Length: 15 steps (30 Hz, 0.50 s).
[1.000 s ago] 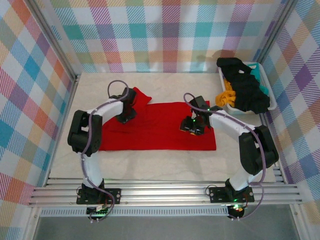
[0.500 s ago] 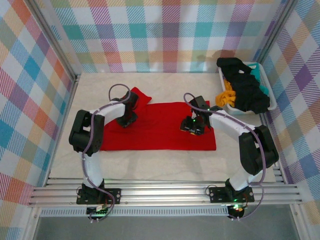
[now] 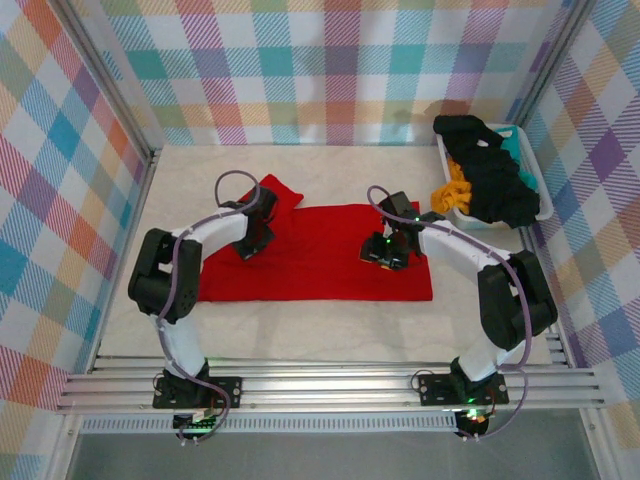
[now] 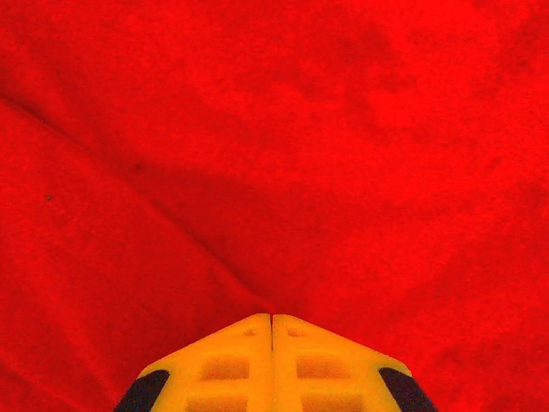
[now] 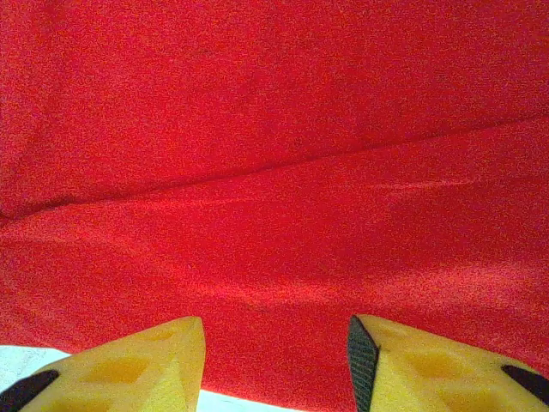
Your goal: Fold and stack the t-shirts
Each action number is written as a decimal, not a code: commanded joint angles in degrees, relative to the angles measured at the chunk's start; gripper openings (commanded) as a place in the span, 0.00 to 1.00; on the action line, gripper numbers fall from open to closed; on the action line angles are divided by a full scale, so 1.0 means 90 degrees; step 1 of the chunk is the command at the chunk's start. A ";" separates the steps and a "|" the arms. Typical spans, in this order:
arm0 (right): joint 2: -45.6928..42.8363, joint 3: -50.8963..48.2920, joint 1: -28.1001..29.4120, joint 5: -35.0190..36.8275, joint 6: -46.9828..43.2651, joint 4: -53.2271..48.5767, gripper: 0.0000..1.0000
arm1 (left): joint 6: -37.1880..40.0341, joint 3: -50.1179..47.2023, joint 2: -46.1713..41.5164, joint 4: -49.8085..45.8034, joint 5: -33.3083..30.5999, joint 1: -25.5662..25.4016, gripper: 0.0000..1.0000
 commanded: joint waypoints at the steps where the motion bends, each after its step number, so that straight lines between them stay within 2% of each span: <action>1: -0.0049 -0.0048 -0.0041 -0.0089 0.0008 0.0078 0.48 | -0.0127 -0.0159 -0.0439 -0.0059 -0.0314 -0.0069 0.00; 8: -0.0086 -0.0077 -0.0041 -0.0103 0.0028 0.0091 0.48 | 0.0016 -0.0040 -0.0565 0.0056 -0.0257 -0.0082 0.00; 15: -0.0137 -0.0096 -0.0040 -0.0091 0.0025 0.0063 0.48 | 0.0643 0.0552 -0.0084 0.0203 -0.0070 -0.0116 0.00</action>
